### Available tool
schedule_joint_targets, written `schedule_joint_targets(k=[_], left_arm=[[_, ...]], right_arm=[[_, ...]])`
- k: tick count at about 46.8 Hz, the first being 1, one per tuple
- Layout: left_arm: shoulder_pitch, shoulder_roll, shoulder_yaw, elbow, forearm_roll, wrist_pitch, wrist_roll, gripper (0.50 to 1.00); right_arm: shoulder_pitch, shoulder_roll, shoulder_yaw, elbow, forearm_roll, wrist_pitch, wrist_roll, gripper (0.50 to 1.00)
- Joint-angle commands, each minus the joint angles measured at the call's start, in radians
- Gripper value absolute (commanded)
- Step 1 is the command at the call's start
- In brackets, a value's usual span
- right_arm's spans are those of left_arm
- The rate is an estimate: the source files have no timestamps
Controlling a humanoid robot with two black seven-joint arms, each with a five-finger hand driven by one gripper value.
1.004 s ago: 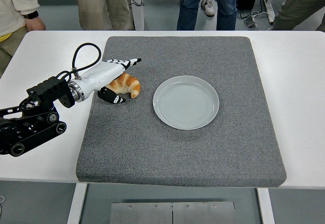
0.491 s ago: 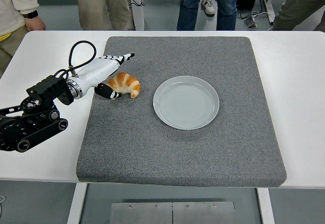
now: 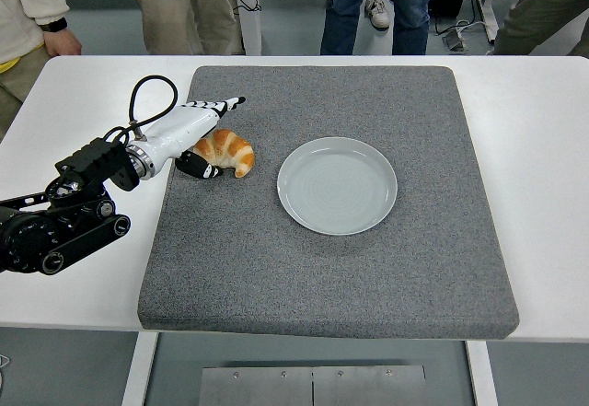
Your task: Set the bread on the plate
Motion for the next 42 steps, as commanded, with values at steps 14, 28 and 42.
schedule_joint_targets(k=[14,28,42], left_arm=[[0.006,-0.023,0.006,0.017,-0.003,0.000,0.000,0.925],[0.028,-0.040,0.006,0.050,-0.008,0.000,-0.003,0.790],[0.017,-0.046,0.006,0.063,-0.054,-0.030,-0.040,0.500]], right_arm=[[0.000,0.000,0.000,0.000,0.000,0.000,0.000,1.000],[0.000,0.000,0.000,0.000,0.000,0.000,-0.001,1.000],[0.000,0.000,0.000,0.000,0.000,0.000,0.000,1.000]])
